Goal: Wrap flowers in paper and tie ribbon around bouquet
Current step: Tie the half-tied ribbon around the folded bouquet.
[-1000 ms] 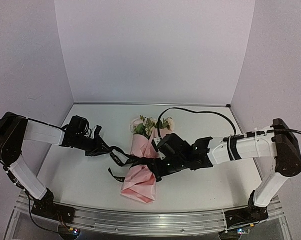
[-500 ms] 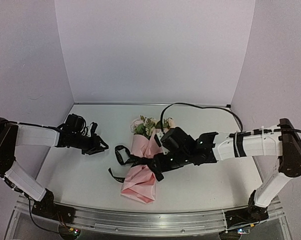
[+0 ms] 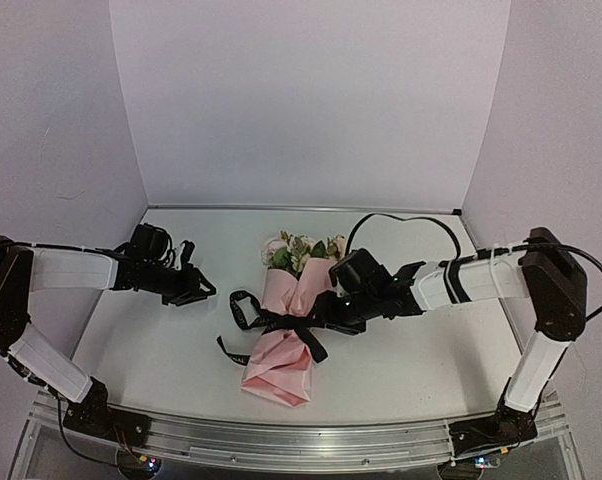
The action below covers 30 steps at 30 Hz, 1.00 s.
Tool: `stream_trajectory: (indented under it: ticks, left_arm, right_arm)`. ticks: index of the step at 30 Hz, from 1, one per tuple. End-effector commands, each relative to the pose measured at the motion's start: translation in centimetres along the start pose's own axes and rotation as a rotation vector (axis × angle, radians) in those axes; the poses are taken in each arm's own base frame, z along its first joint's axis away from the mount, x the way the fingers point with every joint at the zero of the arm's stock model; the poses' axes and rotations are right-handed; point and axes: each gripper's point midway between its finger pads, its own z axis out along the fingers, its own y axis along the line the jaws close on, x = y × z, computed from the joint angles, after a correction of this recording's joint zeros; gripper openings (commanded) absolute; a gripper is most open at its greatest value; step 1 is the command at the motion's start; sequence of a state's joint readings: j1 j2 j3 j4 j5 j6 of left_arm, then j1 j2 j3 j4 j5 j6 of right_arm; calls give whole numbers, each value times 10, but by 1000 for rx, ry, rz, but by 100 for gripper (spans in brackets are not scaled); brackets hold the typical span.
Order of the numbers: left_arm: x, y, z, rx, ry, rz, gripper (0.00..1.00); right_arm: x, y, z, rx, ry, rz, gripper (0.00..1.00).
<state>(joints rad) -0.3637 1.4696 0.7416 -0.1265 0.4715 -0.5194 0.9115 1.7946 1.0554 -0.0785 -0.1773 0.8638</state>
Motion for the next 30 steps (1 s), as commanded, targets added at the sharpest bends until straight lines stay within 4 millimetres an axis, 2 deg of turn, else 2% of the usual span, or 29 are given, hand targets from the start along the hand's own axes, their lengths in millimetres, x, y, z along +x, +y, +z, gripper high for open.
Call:
stream_trajectory:
  ticks: [1,5,9,14,18,24,30]
  left_arm:
    - [-16,-15,-5,27,-26,45,31]
    - [-14,-15,-5,26,-23,43,31]
    - [-14,-15,-6,30,-24,41,30]
    - [-13,-16,-5,34,-19,41,30]
    - [-12,-15,-5,36,-17,42,29]
    - [-10,-16,-4,47,-7,46,29]
    - [-10,-18,-2,57,4,59,30]
  right_arm:
    - [-7,16,22,-183,-35,190,56]
    - [-10,3,31,-211,-81,286,55]
    - [-18,-4,27,-213,-132,307,41]
    - [-25,-1,20,-224,-158,294,16]
    - [-25,-5,14,-211,-177,285,6]
    - [-21,-5,5,-205,-166,262,2]
    - [-15,-5,-8,-125,-159,166,9]
